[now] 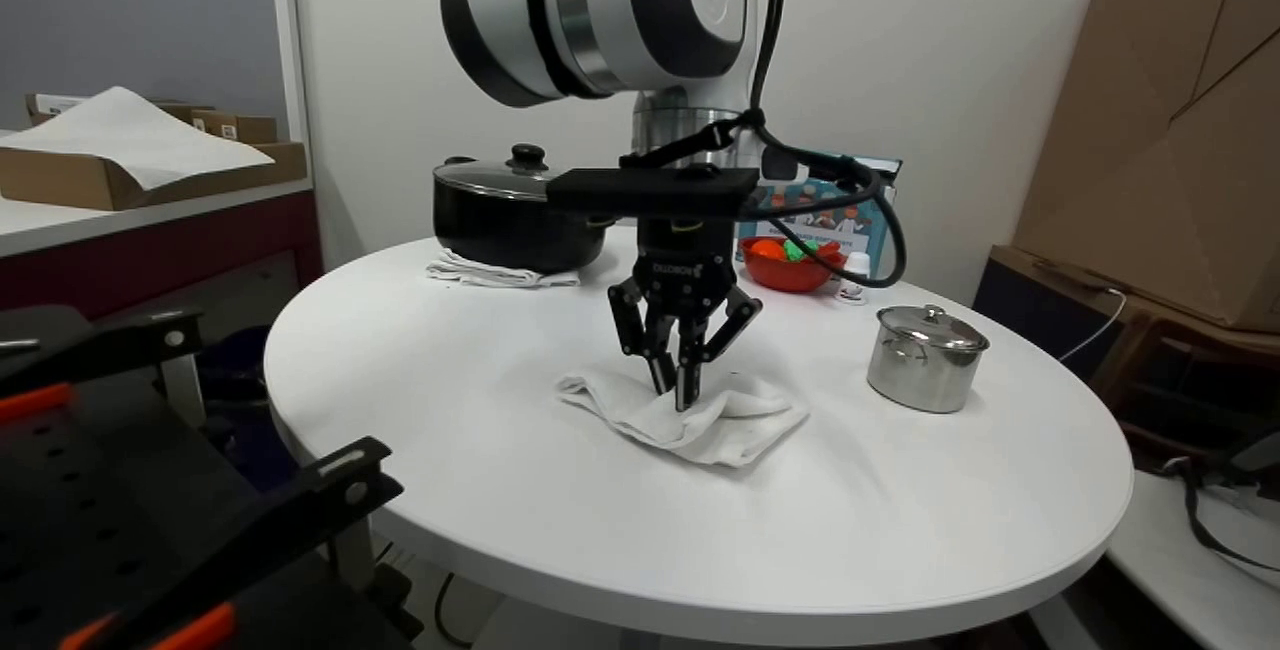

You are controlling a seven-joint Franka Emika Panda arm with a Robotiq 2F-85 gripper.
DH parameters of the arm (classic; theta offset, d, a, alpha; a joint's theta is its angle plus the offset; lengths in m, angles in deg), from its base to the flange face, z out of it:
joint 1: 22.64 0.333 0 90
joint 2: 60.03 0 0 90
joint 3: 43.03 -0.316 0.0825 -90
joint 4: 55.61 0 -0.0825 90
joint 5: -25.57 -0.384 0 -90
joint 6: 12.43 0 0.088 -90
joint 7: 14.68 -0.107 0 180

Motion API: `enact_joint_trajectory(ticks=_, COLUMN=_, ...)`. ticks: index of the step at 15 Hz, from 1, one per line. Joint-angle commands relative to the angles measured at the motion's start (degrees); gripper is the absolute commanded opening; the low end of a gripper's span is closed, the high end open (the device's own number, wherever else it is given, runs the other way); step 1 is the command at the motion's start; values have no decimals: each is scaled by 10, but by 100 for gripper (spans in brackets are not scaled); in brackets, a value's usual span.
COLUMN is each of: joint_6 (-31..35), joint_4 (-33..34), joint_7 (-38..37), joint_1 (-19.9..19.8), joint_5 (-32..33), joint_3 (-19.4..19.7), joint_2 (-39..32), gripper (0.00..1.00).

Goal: Wipe the table with the cloth

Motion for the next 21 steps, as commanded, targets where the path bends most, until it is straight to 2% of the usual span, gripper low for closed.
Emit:
enact_joint_trajectory(ticks=1, joint_6=12, joint_4=-19, joint_7=43, joint_1=-19, joint_5=-15, joint_3=-29, joint_2=3, gripper=2)
enact_joint_trajectory(ticks=5, joint_6=24, joint_4=-59, joint_7=47, joint_1=22, joint_5=12, joint_3=-39, joint_2=10, gripper=2)
enact_joint_trajectory(ticks=12, joint_6=52, joint_4=-149, joint_7=3, joint_1=168, joint_5=83, joint_3=-47, joint_2=46, gripper=2)
enact_joint_trajectory(ticks=16, joint_6=50, joint_4=-162, joint_7=-41, joint_1=251, joint_5=101, joint_3=-58, joint_2=50, gripper=2)
enact_joint_trajectory(ticks=19, joint_6=43, joint_4=-144, joint_7=-55, joint_1=276, joint_5=89, joint_3=-60, joint_2=45, gripper=2)
enact_joint_trajectory(ticks=21, joint_6=36, joint_4=-126, joint_7=-56, joint_1=256, joint_5=86, joint_3=-57, joint_2=40, gripper=2)
